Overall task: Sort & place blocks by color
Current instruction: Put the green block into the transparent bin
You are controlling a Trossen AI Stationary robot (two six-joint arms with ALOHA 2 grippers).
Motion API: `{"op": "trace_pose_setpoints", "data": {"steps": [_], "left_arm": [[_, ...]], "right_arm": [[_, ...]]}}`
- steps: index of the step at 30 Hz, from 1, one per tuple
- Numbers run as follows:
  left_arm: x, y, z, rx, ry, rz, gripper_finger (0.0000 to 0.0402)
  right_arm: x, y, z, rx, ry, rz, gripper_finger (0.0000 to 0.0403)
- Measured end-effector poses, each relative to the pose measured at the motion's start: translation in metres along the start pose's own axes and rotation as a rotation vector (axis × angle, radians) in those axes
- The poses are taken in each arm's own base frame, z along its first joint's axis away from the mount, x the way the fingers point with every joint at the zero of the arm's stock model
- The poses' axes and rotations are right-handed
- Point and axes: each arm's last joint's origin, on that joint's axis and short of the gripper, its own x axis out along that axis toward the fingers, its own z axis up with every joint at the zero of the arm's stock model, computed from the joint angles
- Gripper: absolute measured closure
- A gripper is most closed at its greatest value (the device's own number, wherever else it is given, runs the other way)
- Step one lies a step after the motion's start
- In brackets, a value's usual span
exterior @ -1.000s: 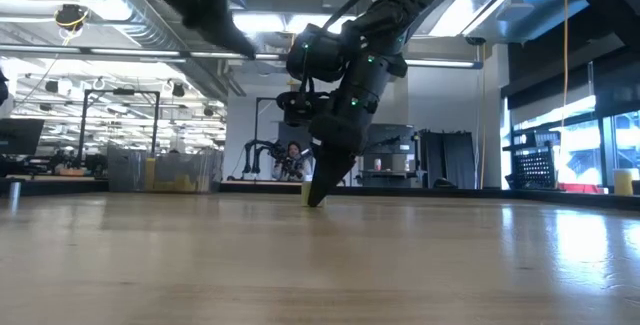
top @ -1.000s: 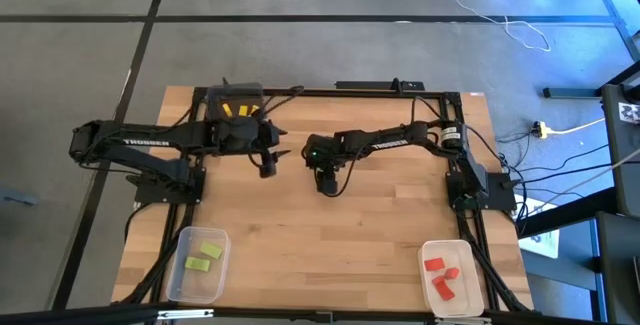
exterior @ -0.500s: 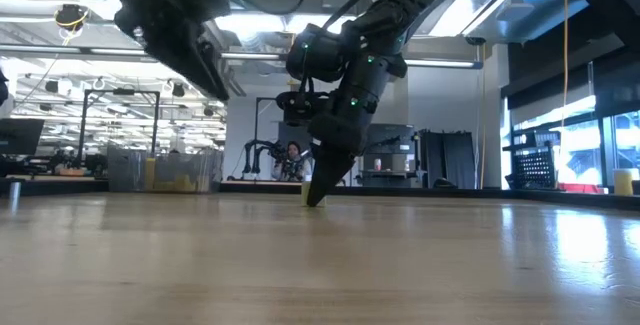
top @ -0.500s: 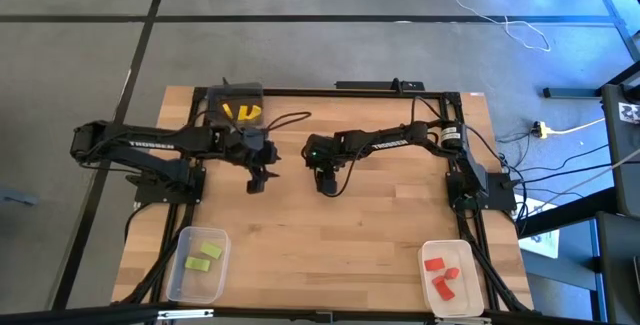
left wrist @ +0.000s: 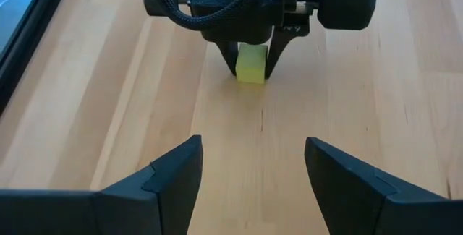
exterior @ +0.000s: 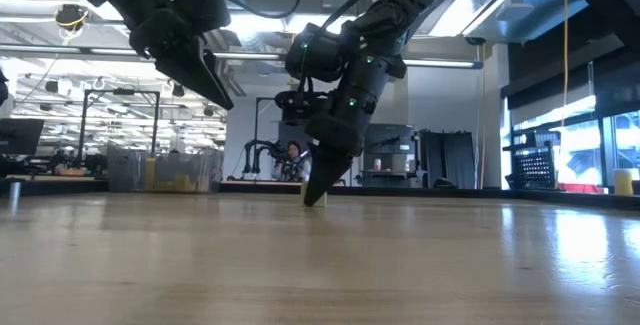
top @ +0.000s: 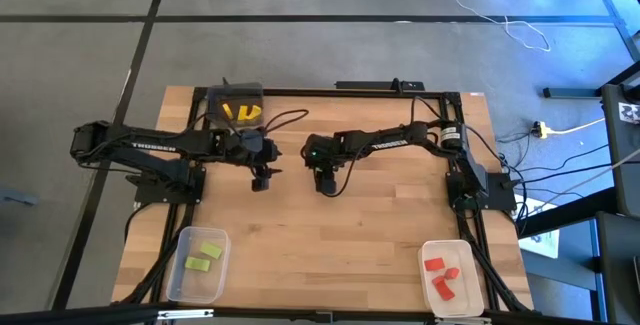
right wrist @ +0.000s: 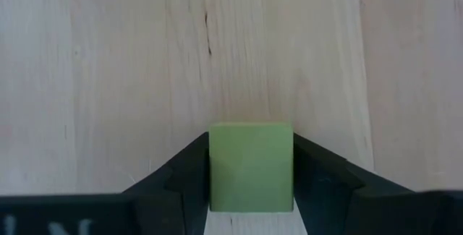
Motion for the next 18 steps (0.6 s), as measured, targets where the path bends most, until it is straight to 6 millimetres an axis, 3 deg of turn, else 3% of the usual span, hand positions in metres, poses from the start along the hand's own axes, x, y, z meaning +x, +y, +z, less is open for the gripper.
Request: {"op": "trace_pose_setpoints", "data": {"steps": [18], "left_arm": [[-0.0001,-0.0003,-0.0001,0.0,0.0,-0.008,0.017]], "right_arm": [[0.0001,-0.0004,0.0058,0.021,-0.06,-0.002,0.0233]]}}
